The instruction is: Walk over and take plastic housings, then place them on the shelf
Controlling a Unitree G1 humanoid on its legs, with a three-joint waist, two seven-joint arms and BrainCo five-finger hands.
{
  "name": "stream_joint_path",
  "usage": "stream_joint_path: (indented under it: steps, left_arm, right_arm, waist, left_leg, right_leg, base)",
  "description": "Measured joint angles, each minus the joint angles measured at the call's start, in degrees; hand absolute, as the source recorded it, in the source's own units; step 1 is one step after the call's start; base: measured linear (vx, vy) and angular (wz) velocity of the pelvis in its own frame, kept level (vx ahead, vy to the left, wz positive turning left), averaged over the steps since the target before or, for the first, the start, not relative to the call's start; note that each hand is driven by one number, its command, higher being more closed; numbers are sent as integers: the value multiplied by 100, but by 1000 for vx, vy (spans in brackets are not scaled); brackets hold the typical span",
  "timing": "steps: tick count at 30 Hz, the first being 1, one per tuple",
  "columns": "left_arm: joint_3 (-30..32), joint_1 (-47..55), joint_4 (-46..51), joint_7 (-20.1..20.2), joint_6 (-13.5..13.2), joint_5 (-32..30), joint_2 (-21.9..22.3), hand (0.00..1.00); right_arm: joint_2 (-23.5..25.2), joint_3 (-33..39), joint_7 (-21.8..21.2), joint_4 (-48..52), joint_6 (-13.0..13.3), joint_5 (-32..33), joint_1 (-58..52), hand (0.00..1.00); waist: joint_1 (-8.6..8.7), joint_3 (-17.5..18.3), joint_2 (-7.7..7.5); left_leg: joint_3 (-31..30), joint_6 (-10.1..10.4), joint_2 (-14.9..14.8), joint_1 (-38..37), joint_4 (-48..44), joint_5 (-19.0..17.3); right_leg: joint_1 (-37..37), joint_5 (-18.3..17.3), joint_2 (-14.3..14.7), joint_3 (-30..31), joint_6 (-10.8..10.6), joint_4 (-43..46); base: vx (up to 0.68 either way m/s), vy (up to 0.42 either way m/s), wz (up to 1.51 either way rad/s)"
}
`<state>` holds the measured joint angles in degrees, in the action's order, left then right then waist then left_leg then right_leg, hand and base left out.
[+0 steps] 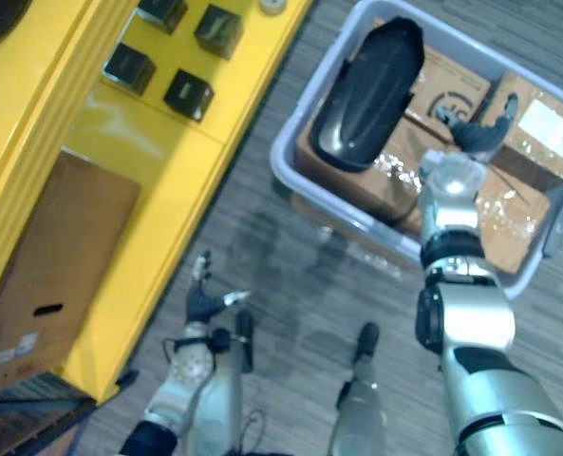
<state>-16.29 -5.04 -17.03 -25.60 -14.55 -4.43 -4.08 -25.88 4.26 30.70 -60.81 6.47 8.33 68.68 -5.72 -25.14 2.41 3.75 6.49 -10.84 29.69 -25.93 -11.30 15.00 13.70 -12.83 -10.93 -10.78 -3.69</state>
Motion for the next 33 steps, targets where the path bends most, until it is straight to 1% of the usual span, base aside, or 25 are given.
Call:
stream_joint_path:
  steps: [2,3,4,5,8,9,10,13,18,20,23,26,28,29,31,33]
  left_arm:
    - [-79,-41,0,90,-15,-1,11,0]
    - [-82,-64,-1,132,-28,-1,9,0]
    - [-86,-95,-3,202,-36,-1,11,0]
    - [-86,-104,-7,216,-36,0,8,0]
    - [-86,-152,-47,233,-37,5,8,0]
    - [-84,-181,-66,232,-37,11,8,0]
    - [-81,-186,-76,229,-40,12,8,0]
    - [-79,-179,-134,225,-41,156,5,0]
    - [-82,-182,-141,220,-41,176,10,0]
    - [-83,-182,-165,216,-41,176,13,0]
    - [-92,-182,-168,216,-41,175,14,0]
    - [-92,-183,-168,216,-41,175,12,0]
    - [-100,-193,-168,216,-40,174,8,0]
    - [-101,-192,-169,216,-40,173,7,0]
    - [-121,-192,-222,220,-39,174,8,0]
    - [-180,-194,-224,226,-39,171,9,0]
  right_arm:
    - [-78,-226,-142,125,12,1,134,0]
    - [-91,-277,-211,215,68,0,202,0]
    - [-138,-420,-318,336,185,12,296,0]
    - [-143,-465,-353,394,231,23,318,0]
    - [-143,-627,-450,427,353,53,430,0]
    - [-142,-631,-453,426,366,76,439,0]
    - [-137,-640,-457,425,367,156,464,0]
    - [-110,-724,-477,348,367,242,596,0]
    - [-97,-722,-568,72,369,441,767,0]
    - [-36,-721,-577,-174,359,446,767,0]
    - [25,-721,-590,-321,349,456,768,0]
    - [80,-721,-690,-458,340,674,770,0]
    - [58,-721,-707,-517,375,698,797,0]
    - [56,-724,-744,-518,373,729,822,0]
    - [129,-846,-967,-718,354,904,830,0]
    - [196,-850,-1056,-863,304,897,818,0]
  waist:
    - [-1,-37,-5]
    - [-1,-92,-14]
    - [-8,-174,-9]
    - [-11,-199,-4]
    - [-51,-248,-1]
    - [-110,-249,-1]
    - [-161,-250,0]
    - [-187,-254,5]
    - [-221,-254,6]
    - [-281,-254,7]
    - [-293,-254,7]
    - [-299,-255,8]
    - [-296,-254,8]
    - [-304,-254,8]
    - [-326,-255,8]
    - [-332,-255,8]
  left_leg:
    - [-13,11,3,43,27,27]
    - [-15,7,3,42,34,39]
    - [-20,8,5,43,47,51]
    - [-23,10,6,43,55,54]
    - [-46,13,34,43,159,142]
    - [-68,13,39,44,212,200]
    - [-101,35,45,44,269,265]
    - [-178,39,57,40,407,389]
    - [-187,42,59,36,439,403]
    - [-193,43,60,38,443,404]
    - [-212,43,67,46,449,405]
    - [-329,73,98,77,468,424]
    - [-366,75,137,153,556,533]
    - [-368,86,138,160,584,542]
    - [-368,97,140,190,616,584]
    - [-366,99,142,213,617,586]
  right_leg:
    - [39,0,3,-6,0,-1]
    - [41,0,4,-9,0,-1]
    - [41,0,4,-13,0,-2]
    - [41,0,4,-18,0,-3]
    - [40,0,-10,-43,0,-32]
    - [40,0,-7,-73,0,-47]
    - [34,0,1,-142,0,-70]
    - [32,0,15,-186,0,-80]
    - [30,-1,15,-194,0,-80]
    - [31,-1,15,-204,0,-80]
    - [31,-2,16,-257,1,-81]
    - [35,-4,13,-326,2,-81]
    - [92,-4,1,-341,2,-75]
    - [111,-6,0,-340,4,-78]
    - [166,-15,2,-341,19,-80]
    - [202,-16,2,-341,20,-80]
  base:
    - [-15,-2,3]
    - [-37,5,1]
    - [-42,5,2]
    - [-52,7,4]
    - [-33,0,9]
    - [-22,-20,13]
    - [-23,-27,12]
    - [-27,-23,12]
    - [-38,15,2]
    - [-52,26,1]
    - [-33,14,2]
    - [-64,22,10]
    - [-66,24,16]
    - [-74,13,4]
    - [-77,8,-2]
    - [-79,13,-4]
